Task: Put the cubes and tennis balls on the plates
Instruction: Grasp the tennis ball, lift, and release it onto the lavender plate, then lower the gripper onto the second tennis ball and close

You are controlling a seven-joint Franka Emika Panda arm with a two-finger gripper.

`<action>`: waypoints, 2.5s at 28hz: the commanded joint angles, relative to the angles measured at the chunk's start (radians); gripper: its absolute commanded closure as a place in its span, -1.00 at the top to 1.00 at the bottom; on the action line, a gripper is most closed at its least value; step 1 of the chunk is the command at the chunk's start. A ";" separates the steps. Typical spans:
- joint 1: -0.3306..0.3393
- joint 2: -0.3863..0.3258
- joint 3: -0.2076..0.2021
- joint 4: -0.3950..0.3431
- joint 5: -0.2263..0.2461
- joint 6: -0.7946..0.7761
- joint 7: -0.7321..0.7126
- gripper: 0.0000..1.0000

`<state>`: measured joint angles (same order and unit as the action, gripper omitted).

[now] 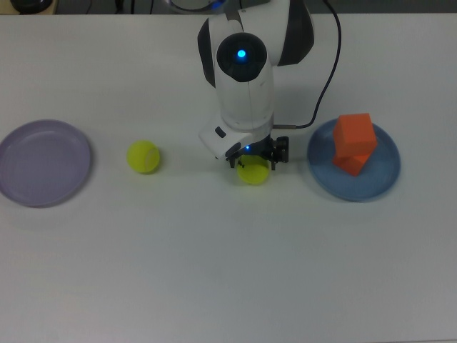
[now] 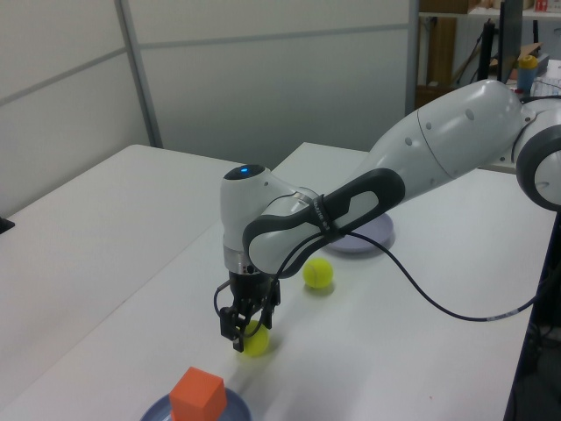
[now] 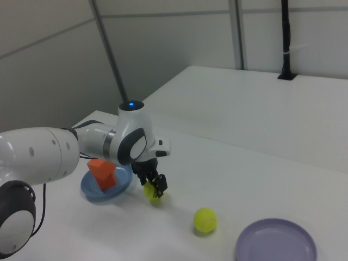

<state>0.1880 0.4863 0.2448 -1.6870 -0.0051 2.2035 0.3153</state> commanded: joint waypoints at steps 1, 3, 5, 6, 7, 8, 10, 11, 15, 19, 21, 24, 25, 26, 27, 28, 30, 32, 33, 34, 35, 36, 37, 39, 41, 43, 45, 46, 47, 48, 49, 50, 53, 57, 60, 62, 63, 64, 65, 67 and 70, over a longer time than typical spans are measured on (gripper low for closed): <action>-0.007 0.003 -0.004 0.004 0.016 0.018 -0.015 -1.00; -0.008 -0.003 -0.004 0.006 0.020 0.016 -0.016 -1.00; -0.013 -0.012 -0.006 0.006 0.020 0.015 -0.021 -1.00; -0.019 -0.023 -0.004 0.006 0.020 0.013 -0.021 -1.00; -0.027 -0.032 -0.006 0.006 0.020 0.010 -0.022 -1.00; -0.042 -0.055 -0.004 0.006 0.022 0.005 -0.024 -1.00; -0.065 -0.077 -0.004 0.006 0.022 0.005 -0.027 -1.00; -0.079 -0.087 -0.004 0.006 0.024 0.005 -0.031 -1.00; -0.165 -0.138 -0.002 0.012 0.028 -0.021 -0.065 -1.00; -0.257 -0.144 -0.004 0.043 0.027 -0.042 -0.096 -1.00; -0.294 -0.144 -0.006 0.043 0.025 -0.042 -0.116 -1.00; -0.386 -0.144 -0.006 0.043 0.025 -0.042 -0.160 -1.00; -0.404 -0.144 -0.006 0.043 0.027 -0.042 -0.169 -1.00; -0.424 -0.143 -0.006 0.041 0.025 -0.041 -0.177 -1.00; -0.442 -0.140 -0.006 0.041 0.024 -0.039 -0.186 -1.00; -0.461 -0.138 -0.006 0.041 0.024 -0.039 -0.197 -1.00; -0.519 -0.133 -0.006 0.038 0.024 -0.038 -0.234 -1.00; -0.545 -0.123 -0.006 0.036 0.025 -0.038 -0.255 -1.00; -0.558 -0.118 -0.006 0.036 0.024 -0.038 -0.262 -1.00; -0.570 -0.114 -0.006 0.036 0.024 -0.038 -0.268 -1.00; -0.587 -0.101 -0.006 0.035 0.021 -0.038 -0.275 -1.00; -0.593 -0.097 -0.007 0.035 0.017 -0.038 -0.283 -1.00; -0.597 -0.092 -0.007 0.032 0.014 -0.038 -0.288 -1.00; -0.601 -0.086 -0.012 0.017 0.011 -0.036 -0.301 -1.00; -0.599 -0.074 -0.028 0.003 0.008 -0.036 -0.311 -1.00; -0.599 -0.069 -0.032 0.001 0.008 -0.036 -0.311 -1.00; -0.601 -0.068 -0.032 0.001 0.007 -0.036 -0.312 -1.00; -0.601 -0.068 -0.032 0.001 0.005 -0.036 -0.314 -0.05; -0.599 -0.069 -0.033 0.001 0.002 -0.038 -0.317 0.99; -0.598 -0.072 -0.033 0.000 -0.001 -0.041 -0.324 0.91; -0.598 -0.074 -0.032 0.001 -0.003 -0.045 -0.335 1.00; -0.598 -0.078 -0.032 0.001 -0.003 -0.045 -0.346 1.00; -0.591 -0.097 -0.029 0.003 -0.001 -0.068 -0.346 1.00; -0.542 -0.124 -0.024 0.004 0.002 -0.114 -0.338 1.00; -0.507 -0.135 -0.024 0.003 0.010 -0.117 -0.323 1.00; -0.460 -0.137 -0.022 0.003 0.011 -0.131 -0.289 1.00; -0.443 -0.137 -0.024 0.003 0.011 -0.134 -0.276 1.00; -0.427 -0.137 -0.024 0.003 0.010 -0.136 -0.266 1.00; -0.400 -0.134 -0.024 0.000 0.010 -0.136 -0.246 1.00; -0.374 -0.130 -0.022 0.000 0.010 -0.136 -0.234 1.00; -0.340 -0.124 -0.024 -0.008 0.011 -0.134 -0.213 1.00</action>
<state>-0.2057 0.3724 0.2350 -1.6708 -0.0054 2.0875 0.0670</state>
